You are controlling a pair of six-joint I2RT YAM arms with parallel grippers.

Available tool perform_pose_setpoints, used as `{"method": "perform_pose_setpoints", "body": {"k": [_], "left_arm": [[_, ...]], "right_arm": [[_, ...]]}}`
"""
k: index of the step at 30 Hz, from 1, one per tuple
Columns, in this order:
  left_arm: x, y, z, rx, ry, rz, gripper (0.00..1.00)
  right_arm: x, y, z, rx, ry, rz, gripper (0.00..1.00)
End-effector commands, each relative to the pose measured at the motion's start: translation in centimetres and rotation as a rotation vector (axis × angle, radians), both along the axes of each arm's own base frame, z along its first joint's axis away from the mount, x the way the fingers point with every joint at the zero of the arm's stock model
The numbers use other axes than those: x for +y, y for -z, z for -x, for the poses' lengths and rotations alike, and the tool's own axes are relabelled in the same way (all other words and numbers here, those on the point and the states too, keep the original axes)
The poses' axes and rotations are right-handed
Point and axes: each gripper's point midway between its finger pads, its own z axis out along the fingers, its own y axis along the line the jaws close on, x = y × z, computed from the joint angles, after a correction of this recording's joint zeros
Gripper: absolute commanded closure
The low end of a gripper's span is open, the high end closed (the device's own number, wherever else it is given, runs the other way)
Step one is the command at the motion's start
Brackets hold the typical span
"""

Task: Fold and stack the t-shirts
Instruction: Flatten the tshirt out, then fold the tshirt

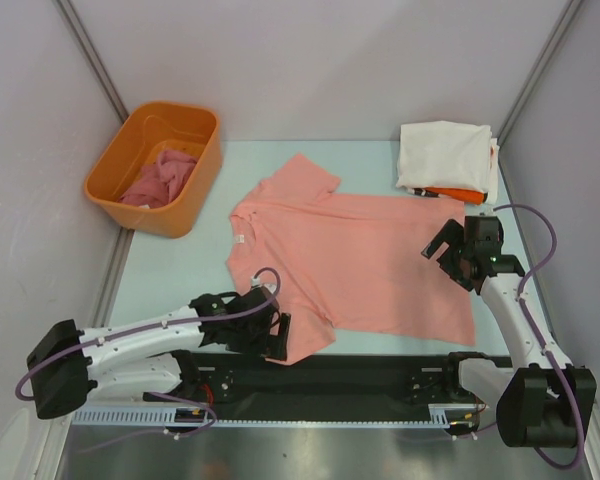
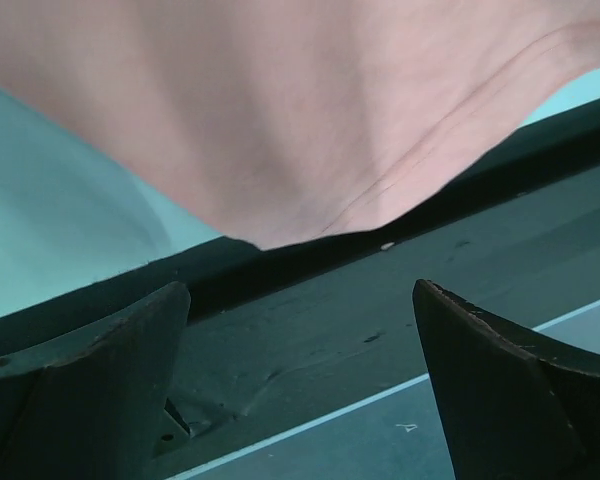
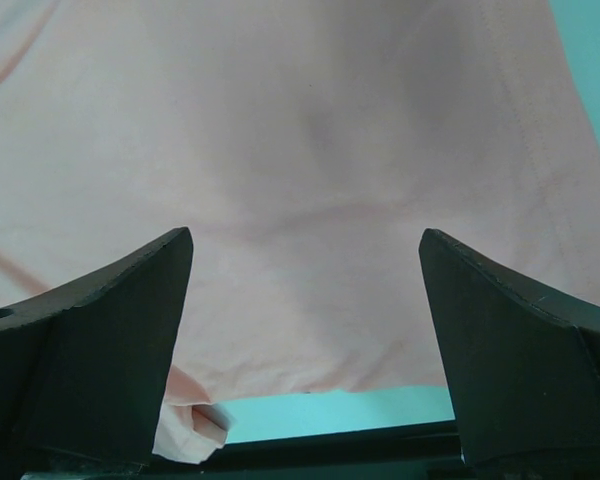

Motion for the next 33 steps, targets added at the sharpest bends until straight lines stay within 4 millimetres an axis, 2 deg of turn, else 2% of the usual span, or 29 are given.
{"method": "perform_pose_setpoints", "body": {"k": [1, 3, 7, 10, 11, 13, 16, 17, 18, 19, 20, 23, 24, 26, 27, 28, 29, 32, 33], "left_arm": [[-1.8, 0.4, 1.1, 0.046, -0.034, 0.116, 0.00], [-1.5, 1.7, 1.5, 0.068, -0.034, 0.102, 0.01], [-3.4, 2.9, 1.7, 0.096, 0.005, 0.166, 0.03], [-3.6, 4.3, 1.6, 0.117, 0.022, 0.127, 0.13], [-3.8, 4.5, 1.5, 0.111, 0.032, 0.122, 0.24], [-4.0, 5.2, 1.0, 0.101, 0.038, 0.104, 0.36], [-4.3, 5.1, 0.2, 0.072, 0.048, 0.084, 0.61], [-4.8, 4.4, -0.4, 0.048, 0.046, 0.096, 0.83], [-4.9, 4.0, -0.8, 0.029, 0.036, 0.094, 1.00], [-4.3, 3.7, -0.9, 0.024, 0.026, 0.067, 1.00], [-4.6, 2.0, -2.5, -0.037, 0.003, 0.085, 1.00], [-3.1, -0.8, -4.8, -0.081, -0.055, 0.088, 1.00], [-2.0, -2.3, -6.8, -0.129, -0.104, 0.117, 1.00], [-0.4, -4.0, -8.7, -0.164, -0.153, 0.128, 1.00], [1.5, -4.6, -10.0, -0.183, -0.194, 0.115, 1.00], [2.2, -5.8, -11.1, -0.211, -0.212, 0.117, 1.00], [3.7, -6.2, -12.2, -0.230, -0.245, 0.098, 1.00], [5.3, -7.8, -13.4, -0.255, -0.265, 0.107, 1.00], [5.6, -8.0, -13.5, -0.251, -0.269, 0.106, 1.00]], "right_arm": [[-0.2, -0.3, 0.1, -0.013, 0.005, 0.001, 0.00], [-0.1, -0.2, 0.1, -0.015, 0.003, -0.004, 0.00], [0.1, -0.2, 0.0, -0.016, -0.007, -0.010, 0.00], [-0.2, -0.2, 0.1, -0.014, -0.001, 0.002, 0.00], [-0.3, -0.2, 0.2, -0.016, 0.001, 0.005, 0.00], [-0.4, 0.0, 0.5, -0.013, 0.006, 0.006, 0.00], [0.0, 0.4, 0.9, -0.009, 0.013, -0.018, 0.00], [0.1, 0.4, 1.1, -0.013, 0.016, -0.028, 0.00], [0.3, 0.5, 1.3, -0.011, 0.015, -0.034, 0.00], [0.5, 0.7, 1.6, -0.004, 0.016, -0.039, 0.00], [0.7, 0.7, 2.0, 0.003, 0.031, -0.057, 0.00], [1.6, 1.4, 3.6, 0.058, 0.053, -0.070, 0.00], [2.0, 1.5, 4.0, 0.072, 0.051, -0.073, 0.01], [3.0, 1.9, 4.6, 0.093, 0.043, -0.078, 0.00], [3.0, 2.8, 5.0, 0.119, 0.045, -0.062, 0.00], [3.3, 3.1, 5.1, 0.126, 0.035, -0.061, 0.00], [3.3, 4.2, 5.3, 0.154, 0.037, -0.058, 0.00], [3.5, 5.1, 4.8, 0.176, 0.024, -0.057, 0.00], [3.5, 4.8, 3.9, 0.158, 0.012, -0.056, 0.00]]}}
